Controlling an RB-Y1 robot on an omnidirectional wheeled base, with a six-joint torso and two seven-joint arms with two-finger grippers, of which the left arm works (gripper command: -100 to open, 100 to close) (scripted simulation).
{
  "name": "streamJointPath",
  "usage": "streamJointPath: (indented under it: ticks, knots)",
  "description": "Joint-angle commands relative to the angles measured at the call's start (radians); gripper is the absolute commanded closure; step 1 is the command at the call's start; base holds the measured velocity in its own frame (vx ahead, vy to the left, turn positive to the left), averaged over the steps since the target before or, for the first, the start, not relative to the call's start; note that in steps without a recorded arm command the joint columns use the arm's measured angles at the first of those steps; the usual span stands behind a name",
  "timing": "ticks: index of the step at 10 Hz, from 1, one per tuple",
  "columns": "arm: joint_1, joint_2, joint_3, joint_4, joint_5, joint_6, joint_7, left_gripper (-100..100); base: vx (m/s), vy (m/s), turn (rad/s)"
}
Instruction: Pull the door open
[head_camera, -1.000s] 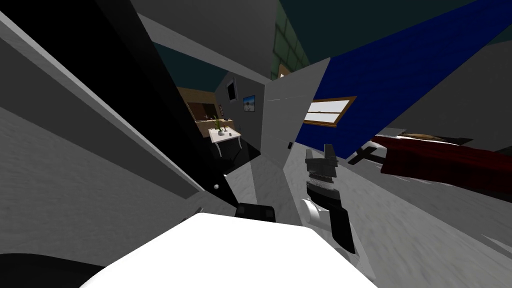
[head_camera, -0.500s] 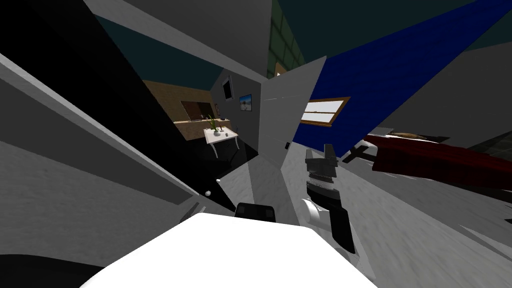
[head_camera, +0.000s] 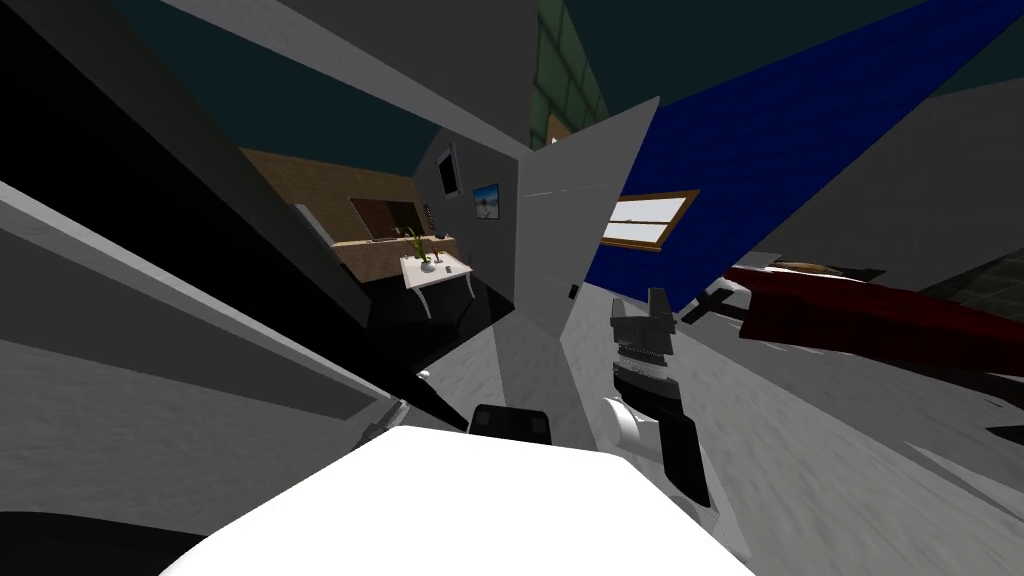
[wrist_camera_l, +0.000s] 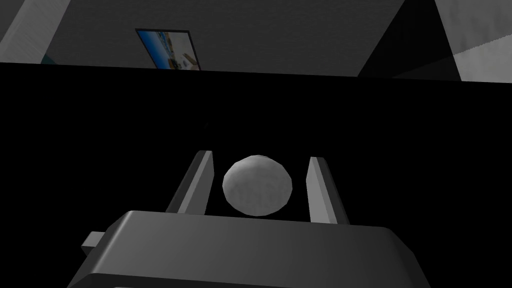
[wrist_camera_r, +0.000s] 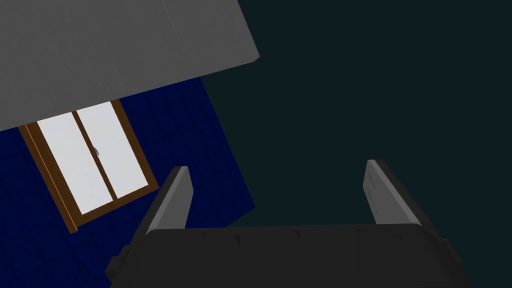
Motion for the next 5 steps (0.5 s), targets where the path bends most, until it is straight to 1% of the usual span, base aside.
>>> streamJointPath:
  ticks: [1, 5]
  knots:
    - [0.001, 0.0, 0.0, -0.001, 0.0, 0.001, 0.0, 100, -0.005, 0.0, -0.011]
    - [0.001, 0.0, 0.0, -0.001, 0.0, 0.001, 0.0, 100, -0.002, 0.0, -0.002]
